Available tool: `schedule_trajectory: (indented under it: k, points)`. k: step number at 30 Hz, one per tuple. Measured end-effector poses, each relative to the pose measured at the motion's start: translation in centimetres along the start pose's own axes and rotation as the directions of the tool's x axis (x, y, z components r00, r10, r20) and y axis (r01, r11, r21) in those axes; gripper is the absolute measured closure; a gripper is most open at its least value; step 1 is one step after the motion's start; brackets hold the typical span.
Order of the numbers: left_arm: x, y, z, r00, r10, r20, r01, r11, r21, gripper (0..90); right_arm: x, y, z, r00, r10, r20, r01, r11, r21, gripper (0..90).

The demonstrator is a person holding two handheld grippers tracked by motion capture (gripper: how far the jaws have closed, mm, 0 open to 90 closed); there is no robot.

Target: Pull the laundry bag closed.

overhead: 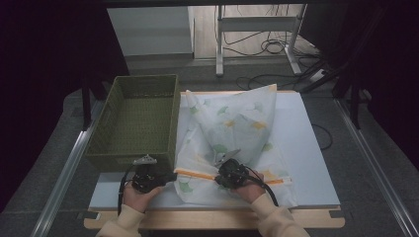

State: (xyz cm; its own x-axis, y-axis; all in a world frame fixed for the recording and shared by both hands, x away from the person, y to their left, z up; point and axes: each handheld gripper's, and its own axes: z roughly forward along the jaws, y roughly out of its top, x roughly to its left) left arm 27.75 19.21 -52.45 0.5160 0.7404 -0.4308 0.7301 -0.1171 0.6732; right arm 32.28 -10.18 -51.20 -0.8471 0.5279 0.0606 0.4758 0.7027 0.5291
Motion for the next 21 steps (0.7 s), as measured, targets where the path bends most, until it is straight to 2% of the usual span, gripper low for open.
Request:
schedule_trajectory:
  k: [13, 21]
  points:
    - [0.0, 0.0, 0.0, 1.0, 0.001, -0.002, -0.001, 1.0, -0.003, 87.1, -0.1, -0.4, -0.5, 0.9999, -0.004, 0.016, 0.004, 1.0, 0.008, 90.0]
    - [0.0, 0.0, -0.1, 1.0, -0.001, -0.003, 0.001, 1.0, -0.007, 87.2, -0.6, -1.6, -1.4, 0.9994, 0.023, 0.024, -0.024, 1.0, 0.012, 90.0]
